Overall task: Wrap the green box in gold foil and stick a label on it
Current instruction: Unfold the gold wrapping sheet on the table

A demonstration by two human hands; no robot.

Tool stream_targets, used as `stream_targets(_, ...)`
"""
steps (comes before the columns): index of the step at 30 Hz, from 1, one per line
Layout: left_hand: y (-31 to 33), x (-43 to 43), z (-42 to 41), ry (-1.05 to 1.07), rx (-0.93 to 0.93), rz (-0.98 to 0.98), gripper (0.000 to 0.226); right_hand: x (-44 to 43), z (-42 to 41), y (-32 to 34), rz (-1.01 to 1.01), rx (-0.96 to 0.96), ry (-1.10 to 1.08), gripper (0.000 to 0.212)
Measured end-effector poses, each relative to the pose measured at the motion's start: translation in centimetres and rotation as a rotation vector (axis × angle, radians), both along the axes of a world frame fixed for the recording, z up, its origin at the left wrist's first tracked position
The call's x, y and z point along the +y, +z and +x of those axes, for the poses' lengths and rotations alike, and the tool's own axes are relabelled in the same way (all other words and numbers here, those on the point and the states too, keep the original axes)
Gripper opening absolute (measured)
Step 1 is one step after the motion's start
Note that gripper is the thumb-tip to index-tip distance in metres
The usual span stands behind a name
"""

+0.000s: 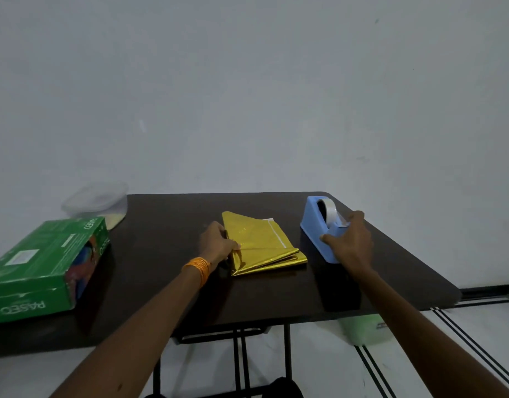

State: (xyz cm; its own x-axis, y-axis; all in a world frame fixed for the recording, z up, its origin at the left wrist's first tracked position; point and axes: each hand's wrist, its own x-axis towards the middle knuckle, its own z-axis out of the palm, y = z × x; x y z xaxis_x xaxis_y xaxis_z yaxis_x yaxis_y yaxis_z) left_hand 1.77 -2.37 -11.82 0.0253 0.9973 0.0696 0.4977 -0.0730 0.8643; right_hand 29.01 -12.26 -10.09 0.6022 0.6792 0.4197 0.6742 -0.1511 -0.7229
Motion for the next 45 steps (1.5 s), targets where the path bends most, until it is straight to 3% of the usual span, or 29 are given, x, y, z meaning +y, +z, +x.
stream_targets(2, 0.0, -0.3, 0.1, 0.031, 0.137, 0.110, 0.044, -0.6, -0.9, 0.7, 0.066, -0.171, -0.085, 0.070)
stream_targets(5, 0.2, -1.5, 0.8, 0.050, 0.290, 0.343, 0.053, -1.3, -2.7, 1.6, 0.202, -0.330, -0.038, 0.046)
stream_targets(9, 1.2, -4.6, 2.0, -0.238, 0.398, 0.475, 0.047, -0.3, -5.3, 1.7, 0.105, -0.107, 0.182, 0.012)
stream_targets(11, 0.9, -5.2, 2.4, -0.320, 0.522, 0.490, 0.042, 0.4, -6.1, 1.4, 0.061, -0.096, 0.229, 0.008)
stream_targets(14, 0.4, -5.1, 2.1, -0.297, 0.537, 0.487, 0.025, 1.3, -6.6, 0.9, -0.026, -0.090, 0.334, 0.007)
stream_targets(20, 0.0, -4.1, -0.9, -0.180, 0.279, 0.417, 0.004, 4.1, -6.8, -0.2, -0.113, -0.081, 0.392, 0.009)
stream_targets(25, 0.3, -3.7, -3.5, -0.145, 0.046, 0.326, 0.006, 7.3, -7.8, -0.9, -0.339, -0.125, 0.455, 0.037)
stream_targets(28, 0.5, -3.5, -4.7, -0.100, -0.061, 0.298, 0.009, 8.9, -8.2, -1.3, -0.320, -0.138, 0.416, 0.035)
stream_targets(31, 0.4, -2.9, -6.2, 0.031, -0.235, 0.198, 0.007, 10.0, -8.0, -1.4, -0.361, -0.204, 0.407, 0.030)
stream_targets(36, -0.9, -1.6, -9.4, 0.306, -0.507, 0.059, 0.016, 12.0, -7.7, -1.8, -0.470, -0.332, 0.404, 0.040)
stream_targets(41, -1.6, -1.0, -11.3, 0.346, -0.606, -0.039, 0.023, 14.1, -8.5, -1.9, -0.417, -0.086, 0.455, 0.031)
stream_targets(45, -1.8, -0.4, -11.2, 0.370, -0.594, -0.058, 0.022, 14.8, -9.5, -2.0, -0.373, 0.002, 0.533, 0.035)
